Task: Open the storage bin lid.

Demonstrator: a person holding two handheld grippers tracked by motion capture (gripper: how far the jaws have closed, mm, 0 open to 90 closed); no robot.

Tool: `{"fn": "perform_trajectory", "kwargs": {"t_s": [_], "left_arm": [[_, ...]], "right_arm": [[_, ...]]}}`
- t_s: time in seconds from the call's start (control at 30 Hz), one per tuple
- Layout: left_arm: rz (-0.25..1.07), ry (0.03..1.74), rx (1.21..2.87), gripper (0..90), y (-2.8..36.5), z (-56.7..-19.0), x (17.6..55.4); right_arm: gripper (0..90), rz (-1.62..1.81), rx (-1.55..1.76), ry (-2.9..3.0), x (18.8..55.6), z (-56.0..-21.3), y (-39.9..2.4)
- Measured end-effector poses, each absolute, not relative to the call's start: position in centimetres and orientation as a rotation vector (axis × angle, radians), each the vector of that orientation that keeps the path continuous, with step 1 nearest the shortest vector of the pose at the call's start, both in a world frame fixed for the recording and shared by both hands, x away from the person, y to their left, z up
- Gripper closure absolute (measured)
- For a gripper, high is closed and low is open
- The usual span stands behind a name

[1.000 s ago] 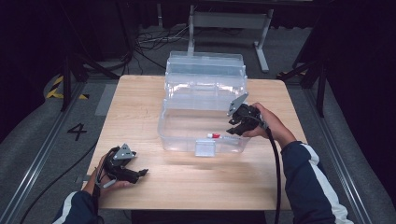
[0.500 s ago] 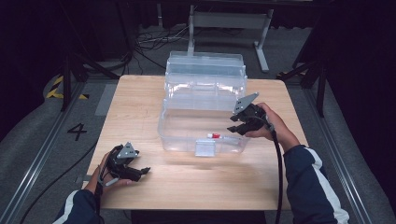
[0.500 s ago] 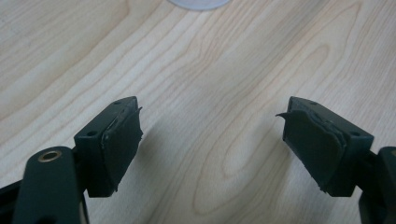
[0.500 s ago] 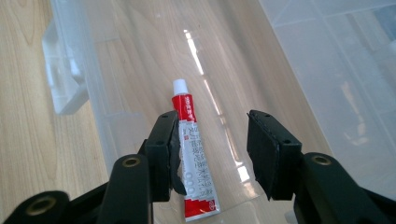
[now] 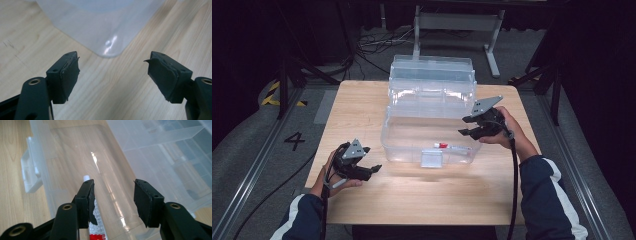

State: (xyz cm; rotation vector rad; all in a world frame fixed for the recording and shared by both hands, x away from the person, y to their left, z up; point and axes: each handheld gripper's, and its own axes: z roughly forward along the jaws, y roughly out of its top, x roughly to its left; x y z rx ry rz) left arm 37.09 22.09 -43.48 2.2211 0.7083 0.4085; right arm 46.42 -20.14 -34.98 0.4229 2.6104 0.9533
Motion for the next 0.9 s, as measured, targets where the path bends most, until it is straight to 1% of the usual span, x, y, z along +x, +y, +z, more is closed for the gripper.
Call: {"fn": "perform_trajectory", "kwargs": {"t_s": [0.33, 0.5, 0.67, 0.77, 0.8, 0.83, 0.87, 0.9], "left_arm": [[0.444, 0.652, 2.172, 25.1, 21.3, -41.1, 37.0], [0.44, 0.63, 2.148, 17.7, 20.6, -40.2, 37.3], [0.439, 0.605, 2.146, 15.9, 19.8, -39.6, 37.5], [0.454, 0.58, 2.151, 16.7, 19.1, -39.3, 37.6], [0.465, 0.567, 2.154, 19.4, 18.9, -39.2, 37.6], [0.463, 0.546, 2.158, 24.5, 18.8, -39.2, 37.5], [0.459, 0.532, 2.155, 26.8, 18.6, -39.1, 37.5], [0.452, 0.525, 2.159, 26.7, 18.3, -39.0, 37.6]], "right_arm": [[49.6, 1.02, 0.425, 2.533, 46.3, -33.3, -20.9], [48.0, 1.056, 0.463, 2.462, 46.6, -32.3, -21.4], [43.7, 1.054, 0.474, 2.433, 47.1, -31.9, -21.5], [40.1, 1.072, 0.49, 2.408, 47.5, -31.6, -21.6], [39.1, 1.077, 0.495, 2.401, 47.6, -31.6, -21.6], [39.1, 1.08, 0.493, 2.395, 47.8, -31.5, -21.6], [38.9, 1.079, 0.494, 2.391, 47.8, -31.4, -21.5], [38.4, 1.082, 0.494, 2.387, 48.0, -31.3, -21.5]]}}
